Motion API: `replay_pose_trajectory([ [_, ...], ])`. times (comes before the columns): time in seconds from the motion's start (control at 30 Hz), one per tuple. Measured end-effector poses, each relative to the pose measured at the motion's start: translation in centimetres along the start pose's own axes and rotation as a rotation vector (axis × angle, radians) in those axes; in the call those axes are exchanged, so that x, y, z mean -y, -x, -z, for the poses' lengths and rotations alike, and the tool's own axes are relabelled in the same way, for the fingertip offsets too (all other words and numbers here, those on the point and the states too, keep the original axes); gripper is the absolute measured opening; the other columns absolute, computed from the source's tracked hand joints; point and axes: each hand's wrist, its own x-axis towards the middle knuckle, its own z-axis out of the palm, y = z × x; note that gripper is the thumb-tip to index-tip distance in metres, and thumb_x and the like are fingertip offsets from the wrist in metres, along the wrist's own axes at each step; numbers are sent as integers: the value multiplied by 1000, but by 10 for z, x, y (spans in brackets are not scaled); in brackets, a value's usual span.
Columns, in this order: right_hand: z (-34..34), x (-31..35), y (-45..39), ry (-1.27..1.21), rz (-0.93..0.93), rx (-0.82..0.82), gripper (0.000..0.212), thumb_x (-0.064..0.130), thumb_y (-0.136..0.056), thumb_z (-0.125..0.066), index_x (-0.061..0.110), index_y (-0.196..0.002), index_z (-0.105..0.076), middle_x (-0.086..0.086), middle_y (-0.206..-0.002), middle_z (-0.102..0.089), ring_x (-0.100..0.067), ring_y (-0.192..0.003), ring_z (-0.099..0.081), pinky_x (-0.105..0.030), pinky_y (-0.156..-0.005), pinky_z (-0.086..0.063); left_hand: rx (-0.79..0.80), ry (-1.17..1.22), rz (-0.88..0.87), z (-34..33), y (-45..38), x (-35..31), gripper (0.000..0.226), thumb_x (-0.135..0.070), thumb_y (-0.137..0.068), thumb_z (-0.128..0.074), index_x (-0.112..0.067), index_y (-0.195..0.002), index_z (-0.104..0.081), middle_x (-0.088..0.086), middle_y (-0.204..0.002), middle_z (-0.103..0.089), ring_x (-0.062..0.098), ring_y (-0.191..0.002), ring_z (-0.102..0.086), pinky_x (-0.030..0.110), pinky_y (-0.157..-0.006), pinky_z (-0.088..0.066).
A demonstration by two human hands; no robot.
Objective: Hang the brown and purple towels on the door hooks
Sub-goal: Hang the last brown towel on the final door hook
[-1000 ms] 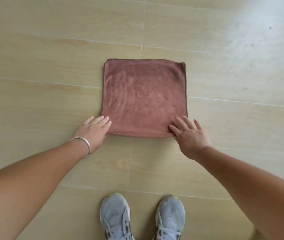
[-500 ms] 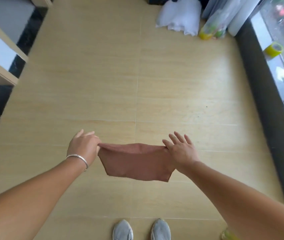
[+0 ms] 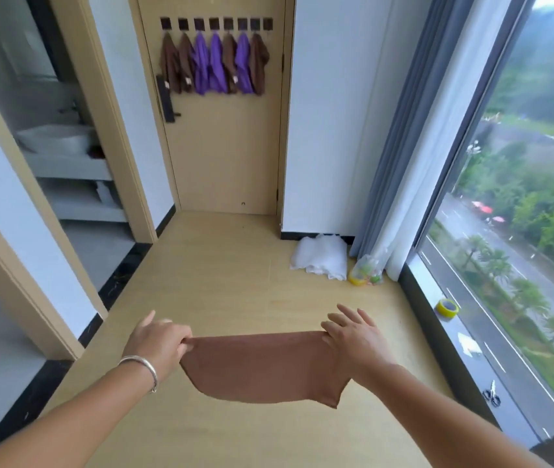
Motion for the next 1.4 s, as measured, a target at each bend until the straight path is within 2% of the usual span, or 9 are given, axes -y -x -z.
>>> replay_pose_trajectory([
  [0.27, 216, 0, -32, 143, 43, -278, 34, 42, -102, -34, 39, -131, -51, 16, -139, -46, -12, -143, -18, -32, -115, -18, -152, -130, 50, 223, 1, 14, 25, -39, -99, -45, -27, -91, -65, -8, -95, -64, 14, -106, -55, 43, -116, -16],
  [0.4, 287, 19, -37, 127, -7, -377, 39, 45, -102, -26, 39, -130, -52, 17, -138, -47, -12, -144, -19, -33, -116, -19, -278, -138, 73, 292, 14, 31, 27, -34, -100, -43, -27, -91, -68, -7, -101, -61, 13, -109, -54, 47, -116, -11],
  [0.53, 332, 40, -36, 118, -38, -437, 41, 45, -102, -24, 38, -132, -52, 14, -138, -47, -14, -144, -18, -36, -116, -18, -414, -117, 79, 336, 28, 53, 30, -31, -100, -41, -27, -83, -66, -8, -97, -60, 14, -105, -55, 47, -116, -12],
  [0.73, 365, 57, -41, 132, -41, -511, 40, 44, -103, -25, 38, -132, -52, 11, -139, -48, -16, -145, -19, -39, -117, -18, -548, -106, 74, 368, 24, 76, 35, -25, -100, -38, -24, -74, -61, -9, -90, -62, 13, -96, -57, 45, -114, -17],
  [0.93, 381, 55, -67, 117, -24, -539, 41, 44, -103, -24, 38, -134, -49, 11, -143, -46, -16, -145, -18, -39, -117, -16, -606, -101, 76, 375, -7, 89, 38, -24, -99, -36, -23, -67, -56, -10, -78, -62, 9, -85, -57, 47, -116, -14],
  [1.3, 385, -10, -204, 106, -18, -553, 41, 45, -102, -23, 39, -137, -44, 11, -145, -44, -17, -145, -17, -40, -117, -15, -609, -130, 120, 378, -168, 80, 34, -27, -98, -36, -28, -72, -59, -11, -75, -61, 11, -84, -58, 41, -111, -22],
  [1.4, 393, -37, -243, 143, -2, -558, 41, 45, -102, -23, 39, -137, -44, 10, -145, -43, -17, -145, -16, -41, -117, -14, -639, -134, 106, 379, -219, 73, 34, -30, -98, -36, -26, -74, -60, -10, -75, -60, 12, -83, -58, 38, -104, -26],
])
